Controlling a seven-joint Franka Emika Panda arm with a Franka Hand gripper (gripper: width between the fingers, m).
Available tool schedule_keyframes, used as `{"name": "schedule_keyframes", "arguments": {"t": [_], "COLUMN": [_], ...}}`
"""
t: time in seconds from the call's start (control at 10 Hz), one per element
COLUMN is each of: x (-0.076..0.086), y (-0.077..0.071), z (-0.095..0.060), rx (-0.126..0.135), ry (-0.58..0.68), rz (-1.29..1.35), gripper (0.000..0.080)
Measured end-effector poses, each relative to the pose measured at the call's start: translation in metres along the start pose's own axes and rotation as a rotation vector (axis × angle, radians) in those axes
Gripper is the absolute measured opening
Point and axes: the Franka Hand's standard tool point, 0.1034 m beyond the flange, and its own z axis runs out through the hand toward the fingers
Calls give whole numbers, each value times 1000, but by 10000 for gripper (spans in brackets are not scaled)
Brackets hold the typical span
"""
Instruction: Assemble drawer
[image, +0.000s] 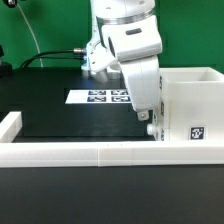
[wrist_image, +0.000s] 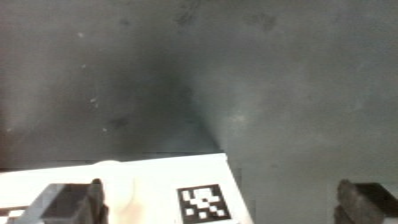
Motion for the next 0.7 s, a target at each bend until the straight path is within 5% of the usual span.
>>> {"name": "schedule_keyframes", "arguments": {"t": [0.4,0.7], "x": [-30,-30], "y": [-8,-8], "z": [-9,-8], "rx": [-1,0], "ry": [-2,-1], "rz": [5,5], "gripper": [649,649]}}
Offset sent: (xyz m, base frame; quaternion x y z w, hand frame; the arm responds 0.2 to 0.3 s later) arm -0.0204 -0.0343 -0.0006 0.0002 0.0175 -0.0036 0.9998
